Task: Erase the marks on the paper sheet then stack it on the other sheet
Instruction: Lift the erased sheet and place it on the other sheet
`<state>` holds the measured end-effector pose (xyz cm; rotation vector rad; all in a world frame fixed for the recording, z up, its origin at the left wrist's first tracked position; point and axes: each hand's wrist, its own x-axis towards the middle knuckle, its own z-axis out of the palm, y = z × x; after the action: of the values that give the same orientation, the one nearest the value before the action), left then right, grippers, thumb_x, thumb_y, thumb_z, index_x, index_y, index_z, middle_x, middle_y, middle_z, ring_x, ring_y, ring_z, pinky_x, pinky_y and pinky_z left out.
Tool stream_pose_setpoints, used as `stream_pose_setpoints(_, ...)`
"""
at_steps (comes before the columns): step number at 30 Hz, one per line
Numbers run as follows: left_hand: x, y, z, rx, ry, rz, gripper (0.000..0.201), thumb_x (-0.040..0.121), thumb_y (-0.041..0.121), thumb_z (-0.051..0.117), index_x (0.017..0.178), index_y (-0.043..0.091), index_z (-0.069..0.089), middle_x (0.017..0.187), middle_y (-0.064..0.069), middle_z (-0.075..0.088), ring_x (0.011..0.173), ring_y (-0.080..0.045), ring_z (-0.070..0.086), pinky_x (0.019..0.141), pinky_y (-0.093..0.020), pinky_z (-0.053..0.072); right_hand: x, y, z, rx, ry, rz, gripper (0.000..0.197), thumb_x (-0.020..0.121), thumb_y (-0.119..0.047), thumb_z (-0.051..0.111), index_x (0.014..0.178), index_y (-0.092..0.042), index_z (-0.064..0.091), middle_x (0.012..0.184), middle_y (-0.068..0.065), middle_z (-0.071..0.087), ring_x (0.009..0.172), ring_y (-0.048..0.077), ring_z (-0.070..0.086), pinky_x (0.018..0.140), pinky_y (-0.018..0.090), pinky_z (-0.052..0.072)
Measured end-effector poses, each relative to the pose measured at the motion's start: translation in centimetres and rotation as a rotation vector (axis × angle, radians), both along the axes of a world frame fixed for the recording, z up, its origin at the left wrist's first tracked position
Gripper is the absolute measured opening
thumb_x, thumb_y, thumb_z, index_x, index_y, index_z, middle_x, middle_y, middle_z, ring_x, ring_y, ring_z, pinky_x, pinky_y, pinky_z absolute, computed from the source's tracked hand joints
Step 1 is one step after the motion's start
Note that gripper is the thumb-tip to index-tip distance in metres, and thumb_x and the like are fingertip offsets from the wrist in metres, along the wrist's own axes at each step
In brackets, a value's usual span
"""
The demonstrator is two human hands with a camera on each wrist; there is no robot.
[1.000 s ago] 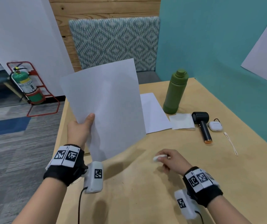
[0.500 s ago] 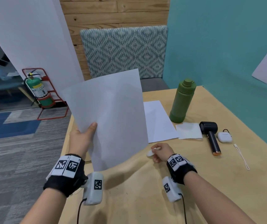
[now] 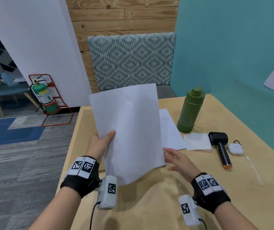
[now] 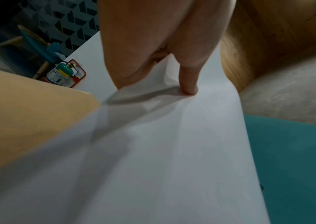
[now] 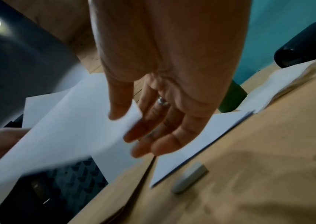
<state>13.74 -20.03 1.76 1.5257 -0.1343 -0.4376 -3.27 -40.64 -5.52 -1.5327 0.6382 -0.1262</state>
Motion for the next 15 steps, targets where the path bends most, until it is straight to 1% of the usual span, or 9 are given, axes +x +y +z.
stream_pose_setpoints(1, -0.1, -0.3, 0.1, -0.008, 0.005, -0.005, 0.017, 0.091, 0.012, 0.060, 0.107, 0.007, 0.059, 0.090, -0.002, 0.067, 0.079, -0.016, 0.063, 0.068, -0.026, 0.049, -0.4, 0.0, -0.3, 0.004, 0.009, 0.041, 0.022, 0.090, -0.017, 0.055, 0.111, -0.011, 0.059, 0.095, 0.002, 0.064, 0.084, 0.013, 0.061, 0.067, 0.025, 0.049)
stream_pose_setpoints(2, 0.0, -0.6, 0.1, -0.014, 0.011, -0.007, 0.016, 0.091, 0.012, 0.059, 0.107, 0.007, 0.059, 0.089, -0.002, 0.066, 0.078, -0.016, 0.064, 0.068, -0.027, 0.049, -0.8, 0.0, -0.6, 0.010, 0.019, 0.072, 0.016, 0.087, -0.010, 0.058, 0.103, -0.008, 0.062, 0.083, 0.003, 0.064, 0.073, 0.013, 0.063, 0.062, 0.024, 0.050)
stream_pose_setpoints(4, 0.0, -1.2, 0.1, -0.027, 0.037, -0.019, 0.015, 0.092, 0.010, 0.059, 0.106, 0.007, 0.059, 0.089, -0.003, 0.066, 0.078, -0.017, 0.063, 0.068, -0.027, 0.050, -1.5, 0.1, -1.3, 0.050, 0.021, 0.051, 0.004, 0.086, -0.004, 0.059, 0.086, -0.005, 0.062, 0.067, 0.006, 0.061, 0.056, 0.015, 0.061, 0.052, 0.023, 0.048)
stream_pose_setpoints(5, 0.0, -1.4, 0.0, -0.038, 0.058, -0.027, 0.016, 0.092, 0.009, 0.058, 0.108, 0.007, 0.058, 0.091, -0.003, 0.066, 0.079, -0.017, 0.063, 0.070, -0.028, 0.050, -1.8, 0.0, -1.5, 0.072, 0.012, 0.004, 0.008, 0.087, -0.004, 0.058, 0.079, -0.004, 0.060, 0.064, 0.008, 0.059, 0.050, 0.015, 0.059, 0.047, 0.022, 0.046)
stream_pose_setpoints(6, 0.0, -1.7, -0.1, -0.048, 0.080, -0.039, 0.018, 0.092, 0.008, 0.058, 0.110, 0.007, 0.058, 0.092, -0.004, 0.066, 0.080, -0.018, 0.063, 0.071, -0.028, 0.050, -2.0, -0.2, -1.8, 0.093, -0.001, -0.055, 0.014, 0.088, -0.005, 0.057, 0.074, -0.003, 0.057, 0.063, 0.010, 0.058, 0.047, 0.015, 0.057, 0.044, 0.021, 0.044)
stream_pose_setpoints(8, -0.2, -2.0, -0.5, -0.051, 0.114, -0.064, 0.024, 0.091, 0.008, 0.060, 0.115, 0.005, 0.058, 0.095, -0.004, 0.067, 0.084, -0.019, 0.064, 0.072, -0.029, 0.050, -2.4, -0.5, -2.0, 0.143, -0.029, -0.159, 0.019, 0.089, -0.004, 0.054, 0.071, 0.000, 0.056, 0.062, 0.011, 0.059, 0.044, 0.015, 0.057, 0.041, 0.021, 0.044)
stream_pose_setpoints(11, -0.7, -2.6, -1.6, -0.031, 0.190, -0.102, 0.032, 0.088, 0.010, 0.064, 0.118, 0.004, 0.057, 0.102, -0.006, 0.068, 0.090, -0.021, 0.064, 0.072, -0.030, 0.050, -2.7, -1.1, -1.8, 0.196, -0.053, -0.247, 0.023, 0.090, -0.001, 0.051, 0.067, 0.002, 0.056, 0.058, 0.011, 0.059, 0.042, 0.014, 0.058, 0.039, 0.019, 0.044)
stream_pose_setpoints(13, -1.3, -3.0, -2.4, -0.017, 0.233, -0.163, 0.036, 0.086, 0.012, 0.066, 0.121, 0.008, 0.055, 0.111, -0.008, 0.067, 0.093, -0.021, 0.065, 0.068, -0.030, 0.051, -2.8, -1.6, -1.9, 0.211, -0.059, -0.301, 0.026, 0.089, -0.001, 0.051, 0.064, 0.002, 0.056, 0.054, 0.011, 0.058, 0.041, 0.014, 0.057, 0.038, 0.019, 0.044)
stream_pose_setpoints(15, -2.0, -3.4, -3.2, 0.021, 0.273, -0.241, 0.037, 0.086, 0.013, 0.066, 0.120, 0.016, 0.053, 0.114, -0.005, 0.067, 0.094, -0.020, 0.065, 0.064, -0.031, 0.053, -3.0, -2.0, -2.2, 0.221, -0.054, -0.352, 0.027, 0.089, -0.001, 0.052, 0.063, 0.001, 0.056, 0.052, 0.009, 0.057, 0.041, 0.014, 0.056, 0.038, 0.019, 0.044)
